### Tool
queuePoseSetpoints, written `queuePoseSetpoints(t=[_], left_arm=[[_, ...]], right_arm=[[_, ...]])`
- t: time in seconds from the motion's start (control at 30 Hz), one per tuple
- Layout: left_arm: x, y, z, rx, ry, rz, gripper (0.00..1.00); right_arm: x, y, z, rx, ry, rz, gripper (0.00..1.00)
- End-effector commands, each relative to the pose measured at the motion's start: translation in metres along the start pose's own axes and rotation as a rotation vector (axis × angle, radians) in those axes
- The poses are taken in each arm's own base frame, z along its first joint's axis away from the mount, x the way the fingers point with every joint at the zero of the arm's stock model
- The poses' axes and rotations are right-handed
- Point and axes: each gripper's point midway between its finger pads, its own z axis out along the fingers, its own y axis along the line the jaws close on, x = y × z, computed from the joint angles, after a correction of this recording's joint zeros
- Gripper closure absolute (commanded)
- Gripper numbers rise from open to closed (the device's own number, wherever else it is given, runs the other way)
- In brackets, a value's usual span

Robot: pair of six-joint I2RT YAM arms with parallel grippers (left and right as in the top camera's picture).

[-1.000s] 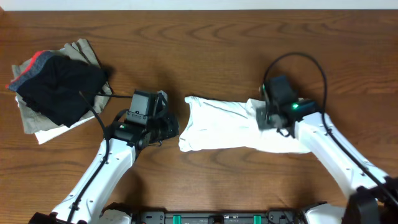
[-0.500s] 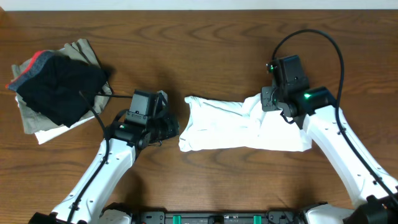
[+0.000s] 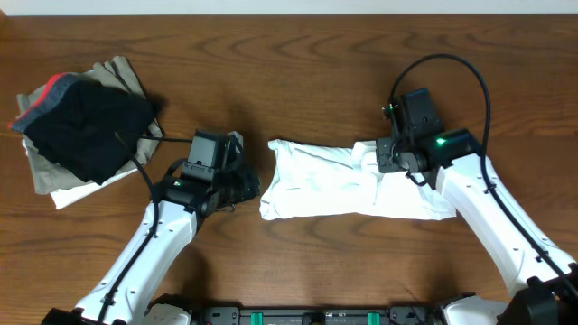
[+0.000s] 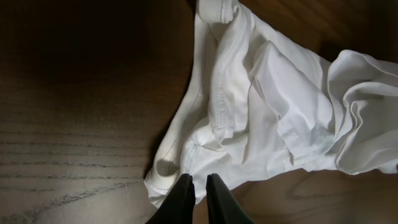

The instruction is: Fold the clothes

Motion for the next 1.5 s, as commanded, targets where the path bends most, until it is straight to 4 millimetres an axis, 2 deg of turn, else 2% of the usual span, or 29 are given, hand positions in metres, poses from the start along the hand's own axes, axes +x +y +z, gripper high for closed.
queuePoseSetpoints(t=[0.0, 0.2, 0.3, 0.4, 0.47, 0.53, 0.6, 0.7, 0.8, 1.0, 1.3, 1.47], left_arm=[[-0.002, 0.001, -0.002, -0.006, -0.011, 0.007, 0.88], [-0.002, 0.001, -0.002, -0.006, -0.011, 0.007, 0.88], [-0.002, 0.001, -0.002, -0.006, -0.011, 0.007, 0.88], [-0.002, 0.001, -0.002, -0.006, -0.011, 0.007, 0.88], [-0.002, 0.001, -0.002, -0.006, -0.011, 0.007, 0.88], [-0.002, 0.001, -0.002, -0.006, -0.011, 0.007, 0.88], [-0.002, 0.001, -0.002, -0.006, -0.011, 0.007, 0.88], [-0.002, 0.001, -0.002, -0.006, -0.011, 0.007, 0.88], [-0.002, 0.001, -0.002, -0.006, -0.011, 0.007, 0.88], [-0.002, 0.001, -0.002, -0.007, -0.011, 0.007, 0.88], [-0.002, 0.001, -0.002, -0.007, -0.011, 0.007, 0.88], [-0.002, 0.001, -0.002, -0.006, -0.011, 0.007, 0.88]], right_arm=[[0.010, 0.011, 0.005, -0.024, 0.025, -0.050, 0.99], [0.016, 0.026, 0.005, -0.039, 0.031, -0.121, 0.99], [0.007, 0.014, 0.005, 0.035, -0.007, -0.087, 0.99], [-0.016, -0.013, 0.001, 0.194, -0.117, -0.006, 0.99], [-0.038, -0.021, -0.005, 0.254, -0.220, 0.019, 0.99], [-0.060, -0.019, -0.010, 0.250, -0.309, 0.031, 0.98], [-0.071, -0.017, -0.013, 0.232, -0.358, 0.046, 0.99], [-0.079, -0.010, -0.008, 0.199, -0.380, 0.053, 0.99], [-0.071, -0.005, 0.008, 0.182, -0.326, 0.040, 0.99], [-0.030, -0.010, 0.042, 0.221, -0.131, 0.011, 0.99], [0.016, 0.008, 0.044, 0.096, 0.071, -0.028, 0.99], [0.023, 0.027, 0.042, 0.020, 0.096, -0.079, 0.99]])
